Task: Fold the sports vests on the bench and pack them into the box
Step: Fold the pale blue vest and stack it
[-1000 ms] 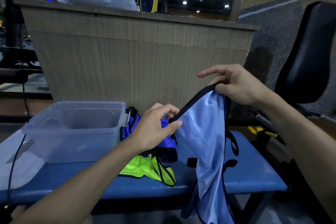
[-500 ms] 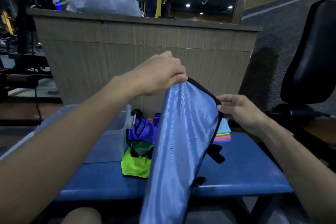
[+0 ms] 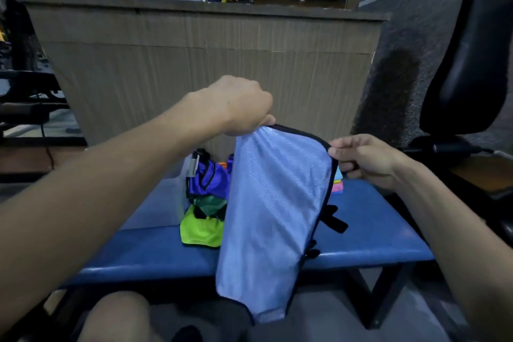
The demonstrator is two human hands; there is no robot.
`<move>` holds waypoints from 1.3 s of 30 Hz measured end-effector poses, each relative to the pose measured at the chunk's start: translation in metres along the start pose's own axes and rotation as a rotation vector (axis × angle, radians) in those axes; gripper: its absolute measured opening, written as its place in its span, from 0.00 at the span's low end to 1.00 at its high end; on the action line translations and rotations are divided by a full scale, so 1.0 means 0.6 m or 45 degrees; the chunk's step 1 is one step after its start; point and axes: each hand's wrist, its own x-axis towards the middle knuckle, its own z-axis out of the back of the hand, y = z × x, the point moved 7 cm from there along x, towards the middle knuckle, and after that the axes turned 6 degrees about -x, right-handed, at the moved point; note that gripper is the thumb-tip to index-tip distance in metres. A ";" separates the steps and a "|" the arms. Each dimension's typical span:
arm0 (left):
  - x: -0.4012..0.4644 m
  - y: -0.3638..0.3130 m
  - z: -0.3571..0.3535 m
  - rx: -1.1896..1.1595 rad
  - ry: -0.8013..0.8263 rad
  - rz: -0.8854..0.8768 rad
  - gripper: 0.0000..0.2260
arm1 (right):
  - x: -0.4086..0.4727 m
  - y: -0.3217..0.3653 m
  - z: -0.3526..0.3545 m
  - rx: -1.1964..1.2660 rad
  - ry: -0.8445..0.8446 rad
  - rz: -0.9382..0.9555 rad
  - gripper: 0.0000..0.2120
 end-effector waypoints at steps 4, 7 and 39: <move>0.008 -0.020 0.000 -0.009 -0.073 -0.028 0.21 | -0.007 -0.019 0.022 0.020 -0.061 -0.003 0.05; 0.016 -0.040 -0.003 0.064 -0.111 -0.071 0.21 | -0.008 -0.036 0.034 0.088 -0.133 0.031 0.06; -0.115 0.022 -0.541 -1.481 -0.133 0.798 0.23 | 0.361 -0.142 -0.273 -1.031 0.029 0.089 0.14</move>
